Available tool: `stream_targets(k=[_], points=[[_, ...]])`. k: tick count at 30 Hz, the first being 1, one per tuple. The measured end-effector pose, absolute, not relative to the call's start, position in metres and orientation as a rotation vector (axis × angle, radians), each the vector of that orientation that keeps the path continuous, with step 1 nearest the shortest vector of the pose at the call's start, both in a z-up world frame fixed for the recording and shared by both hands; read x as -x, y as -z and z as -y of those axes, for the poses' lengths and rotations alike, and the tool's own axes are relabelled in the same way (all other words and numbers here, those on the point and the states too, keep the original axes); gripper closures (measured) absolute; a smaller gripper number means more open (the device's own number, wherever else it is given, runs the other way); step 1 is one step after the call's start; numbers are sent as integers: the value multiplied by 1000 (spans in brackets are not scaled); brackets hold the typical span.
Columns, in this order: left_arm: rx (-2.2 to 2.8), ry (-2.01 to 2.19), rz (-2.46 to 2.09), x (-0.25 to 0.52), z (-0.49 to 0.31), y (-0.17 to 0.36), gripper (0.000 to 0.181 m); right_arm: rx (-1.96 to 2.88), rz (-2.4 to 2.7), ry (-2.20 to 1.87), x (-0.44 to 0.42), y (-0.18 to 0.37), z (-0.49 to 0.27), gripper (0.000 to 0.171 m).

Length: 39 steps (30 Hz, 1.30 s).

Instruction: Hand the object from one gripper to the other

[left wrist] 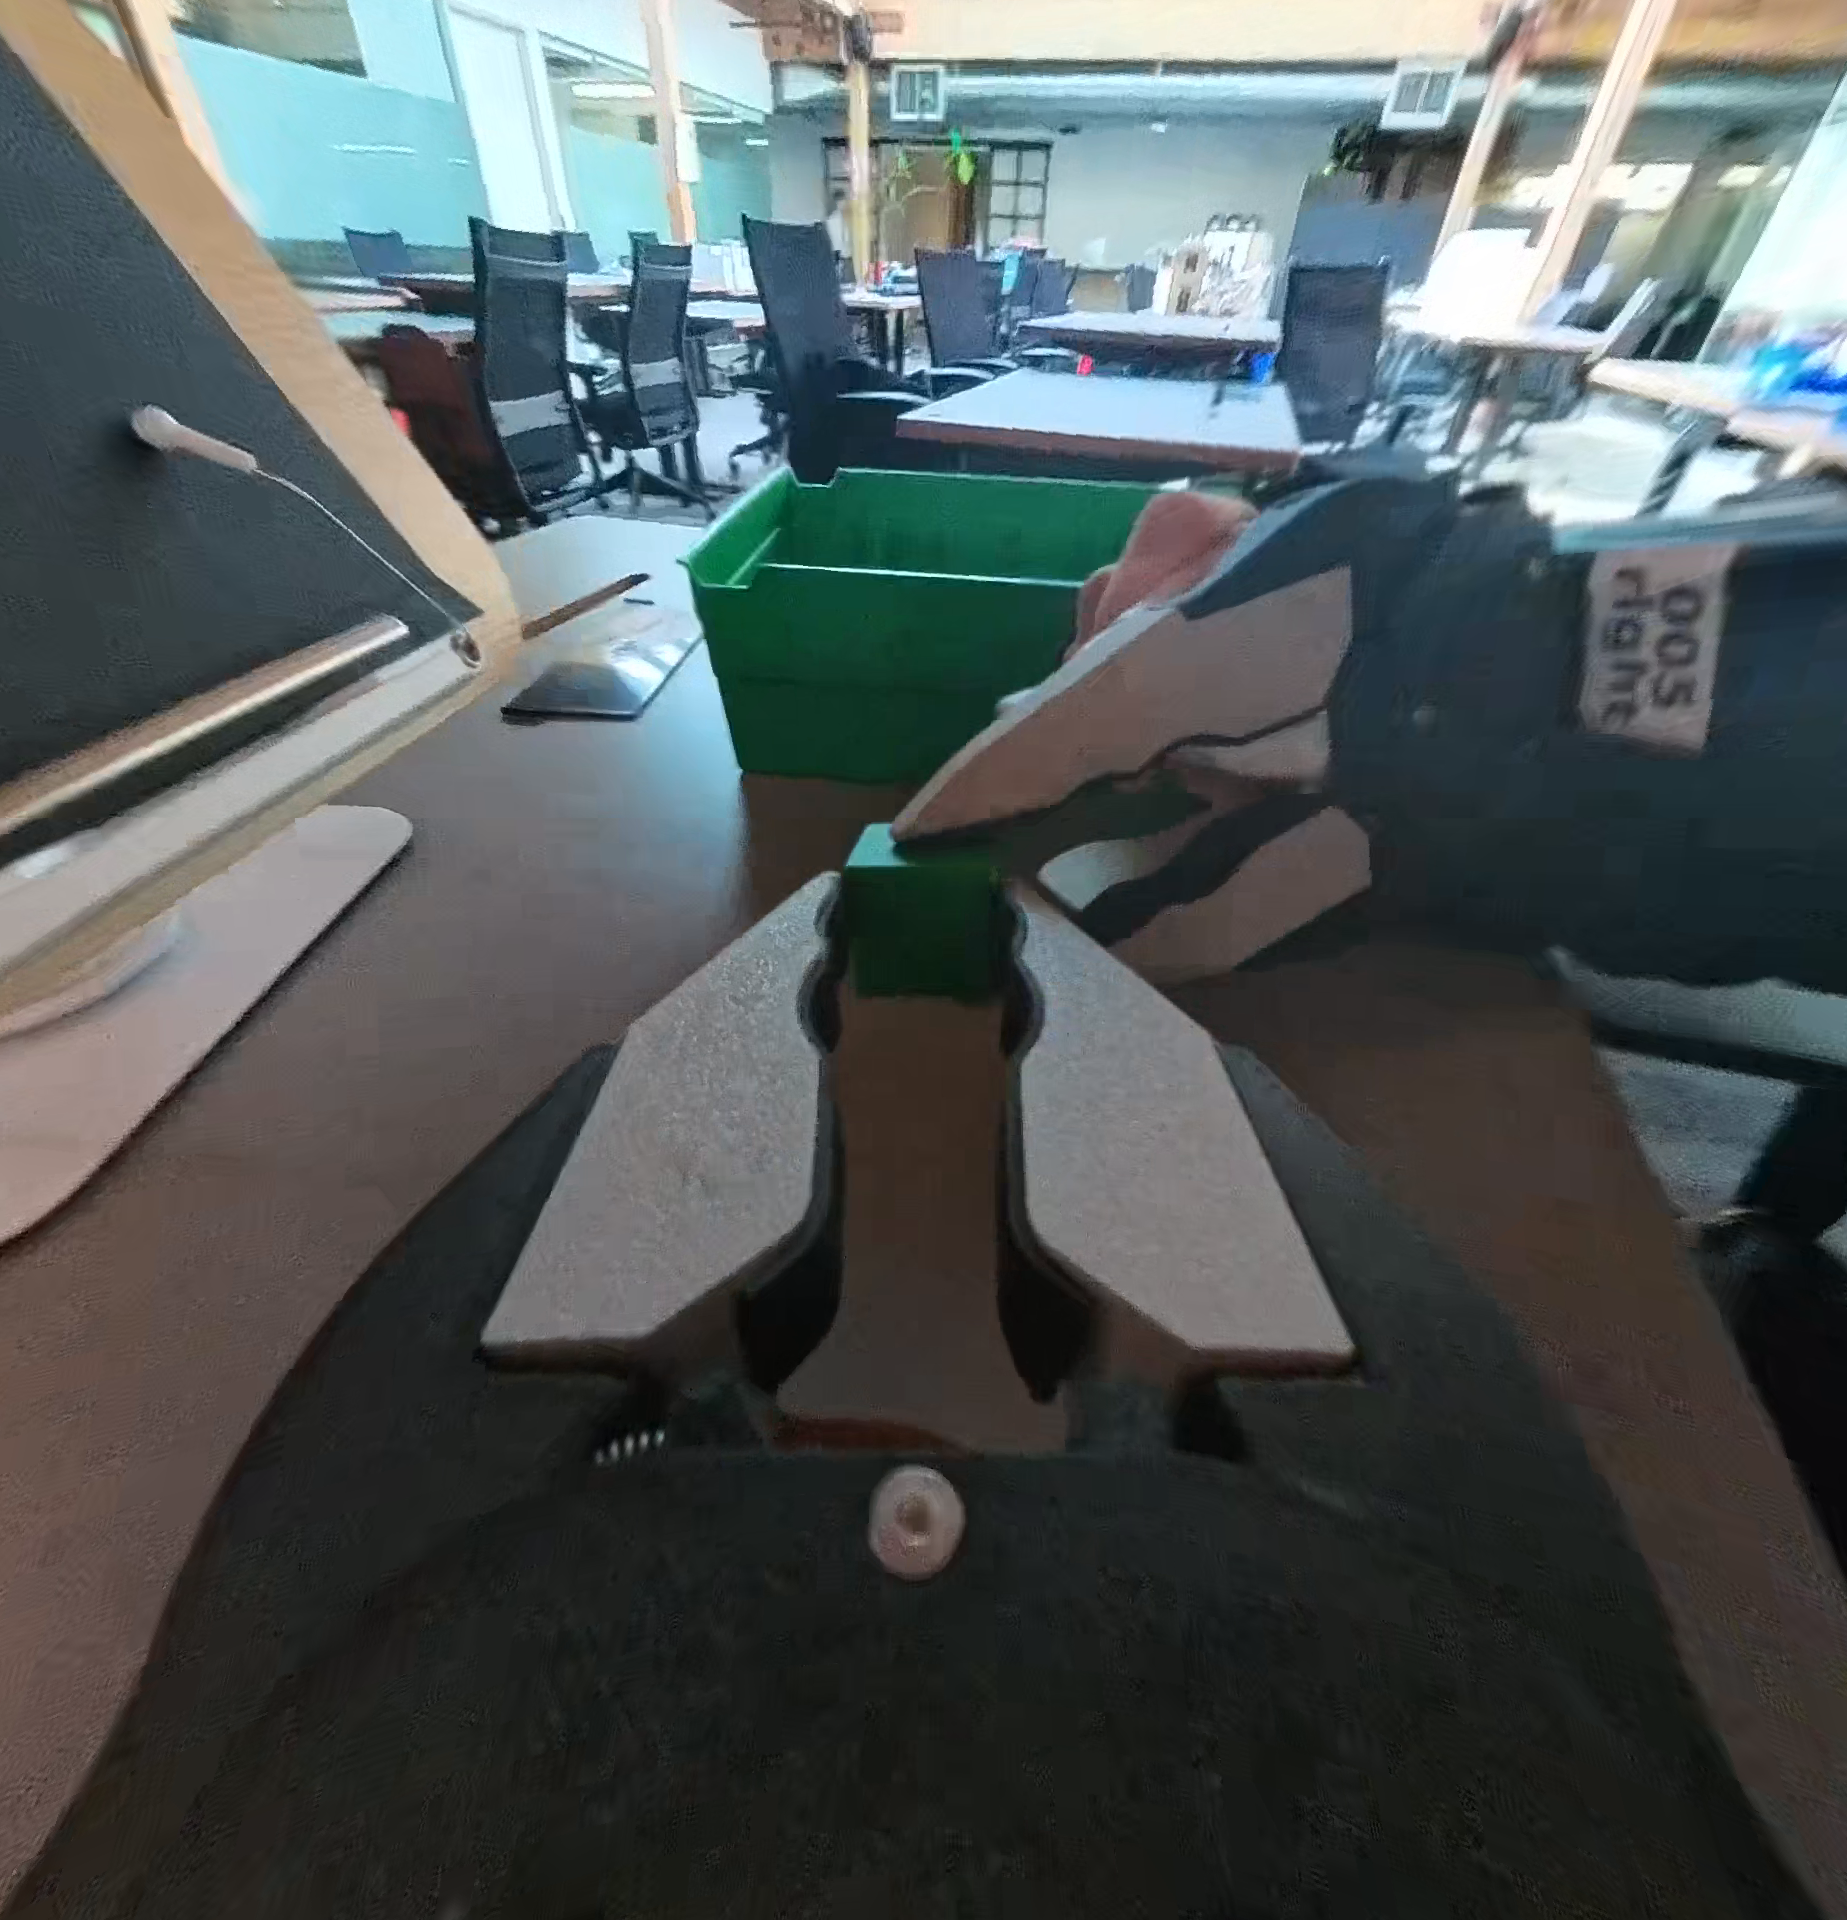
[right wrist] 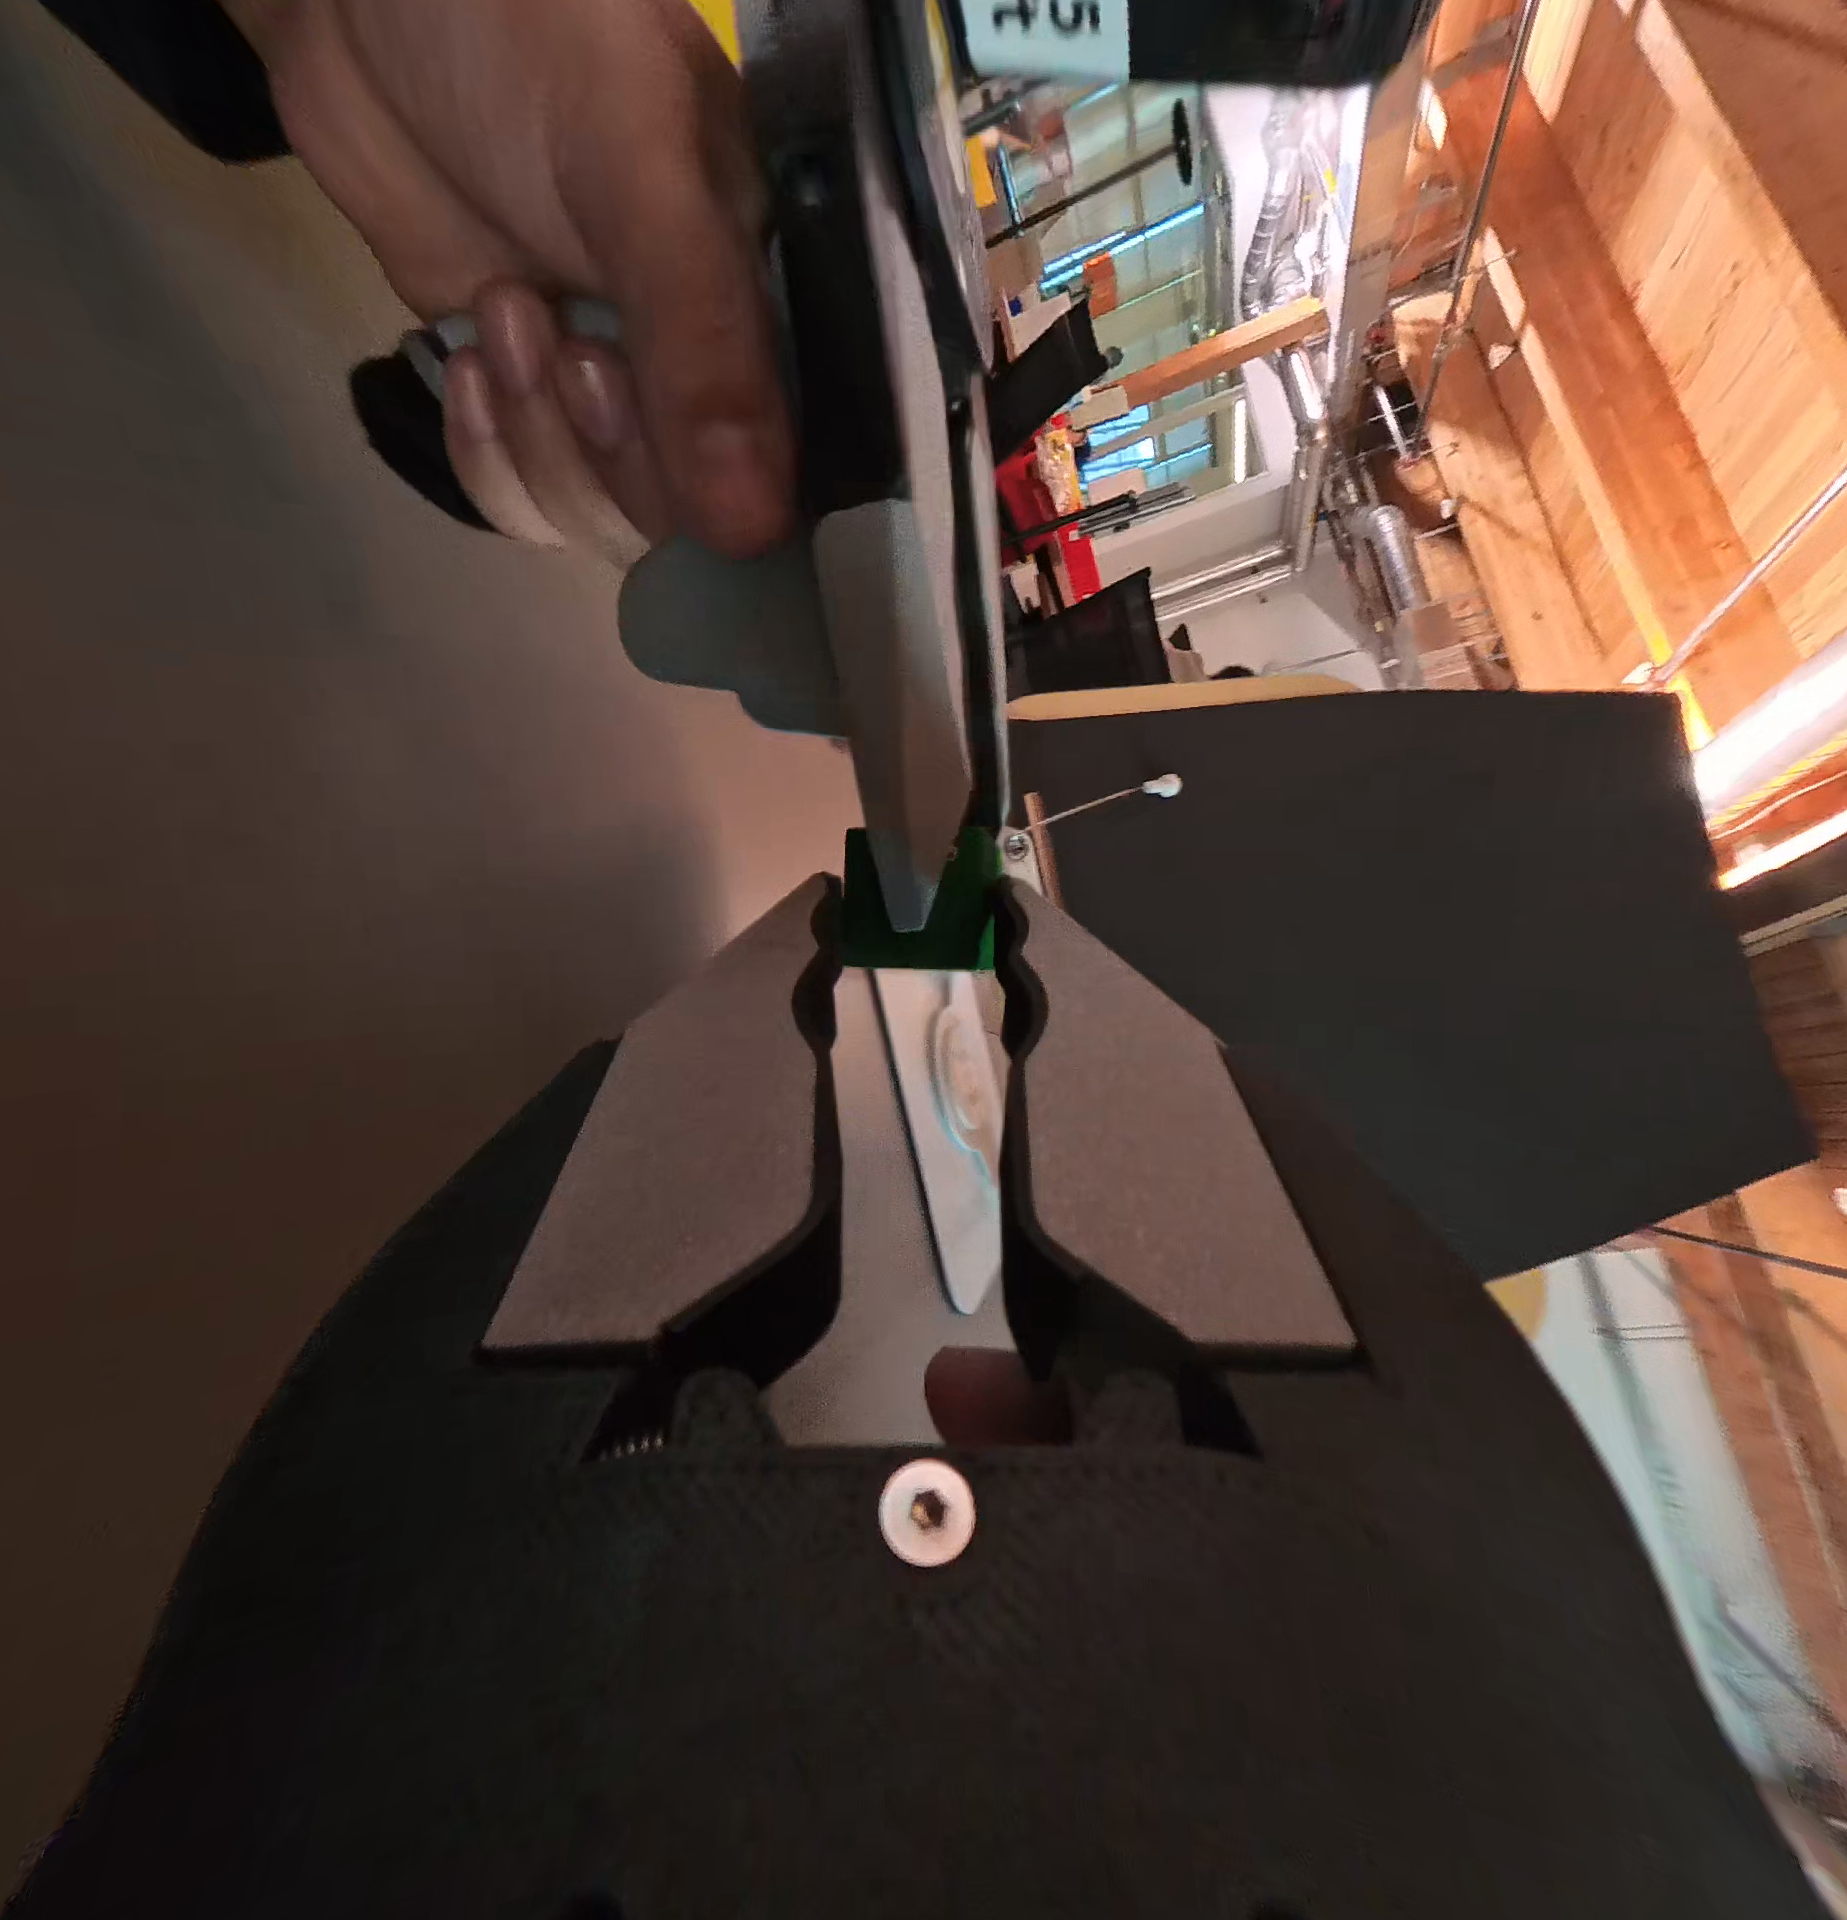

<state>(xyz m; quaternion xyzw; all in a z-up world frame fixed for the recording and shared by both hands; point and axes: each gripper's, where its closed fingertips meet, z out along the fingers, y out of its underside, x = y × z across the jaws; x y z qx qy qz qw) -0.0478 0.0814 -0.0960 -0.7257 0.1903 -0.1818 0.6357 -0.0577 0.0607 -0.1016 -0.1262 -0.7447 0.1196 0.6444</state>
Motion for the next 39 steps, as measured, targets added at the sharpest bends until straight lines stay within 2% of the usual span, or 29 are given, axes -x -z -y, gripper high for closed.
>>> stream_targets(k=[4,8,11,14,17,19,23,26,32,35,36,37,39], points=[[1617,-98,-596,62,-82,101,156,517,1766,-520,59,109,-73,141],[1485,-563,-776,64,-77,99,156,956,1759,-1222,54,90,-74,134],[1395,-787,-849,59,-75,96,156,1156,1687,-1714,47,75,-73,122],[1226,-872,-910,42,-68,83,156,1249,1699,-1790,50,85,-73,114],[1138,-795,-978,21,-59,80,156,1155,1810,-1932,41,84,-44,139],[1133,-737,-975,19,-56,78,157,1130,1817,-1974,39,81,-39,139],[1307,-429,-788,29,-64,82,147,1076,1793,-1835,42,80,-49,139],[1464,-114,-639,41,-69,87,123,909,1763,-1500,44,76,-61,140],[1630,700,-304,40,-70,85,109,530,1696,-793,47,75,-62,139],[1588,1005,-271,26,-63,79,114,379,1716,-521,53,92,-53,139],[1612,1059,-260,24,-63,83,120,342,1711,-468,55,95,-50,139],[1644,1052,-245,27,-66,90,141,310,1702,-455,55,96,-46,139],[1650,1075,-274,25,-64,92,141,292,1706,-465,54,96,-43,139]])
